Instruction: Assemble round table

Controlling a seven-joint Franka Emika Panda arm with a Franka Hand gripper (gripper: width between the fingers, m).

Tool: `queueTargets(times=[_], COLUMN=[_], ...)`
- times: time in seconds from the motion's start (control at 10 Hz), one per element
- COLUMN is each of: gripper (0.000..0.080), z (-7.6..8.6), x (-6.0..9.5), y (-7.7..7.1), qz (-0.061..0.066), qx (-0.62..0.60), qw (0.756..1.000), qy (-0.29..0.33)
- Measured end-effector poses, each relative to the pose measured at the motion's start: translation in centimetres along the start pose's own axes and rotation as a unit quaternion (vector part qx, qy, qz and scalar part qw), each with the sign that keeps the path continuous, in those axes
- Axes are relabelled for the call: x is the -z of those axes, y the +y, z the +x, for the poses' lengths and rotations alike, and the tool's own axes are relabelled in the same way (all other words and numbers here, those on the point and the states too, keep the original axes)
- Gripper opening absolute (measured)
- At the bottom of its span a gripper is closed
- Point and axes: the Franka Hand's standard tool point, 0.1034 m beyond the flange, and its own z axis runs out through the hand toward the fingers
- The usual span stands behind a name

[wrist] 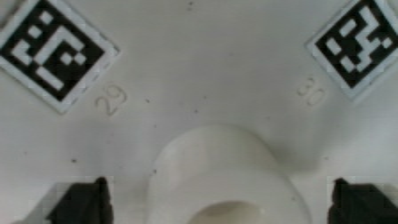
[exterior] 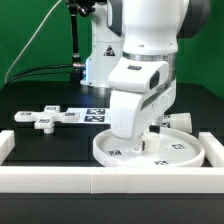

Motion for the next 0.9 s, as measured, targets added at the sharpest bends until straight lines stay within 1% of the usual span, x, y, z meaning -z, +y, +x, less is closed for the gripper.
queueTargets(times=[0.1, 0.2, 0.3, 0.5, 0.6, 0.9], gripper=[0.064, 0.0648, 0.0648, 0.0649, 0.0649, 0.0649], z=[-0.6, -0.9, -0.8, -0.5, -0.4, -0.5], x=[1.1, 1.8, 2.4, 3.5, 3.7, 3.4], y=[-0.6, -1.3, -1.7, -2.4, -2.6, -2.5], qz=[-0.004, -0.003, -0.001, -0.007, -0.008, -0.006], qx=[-0.034, -0.065, -0.082, -0.088, -0.085, -0.086], qw=[0.999, 0.998, 0.997, 0.996, 0.996, 0.996], qy=[0.0, -0.004, -0.008, -0.005, -0.005, -0.006])
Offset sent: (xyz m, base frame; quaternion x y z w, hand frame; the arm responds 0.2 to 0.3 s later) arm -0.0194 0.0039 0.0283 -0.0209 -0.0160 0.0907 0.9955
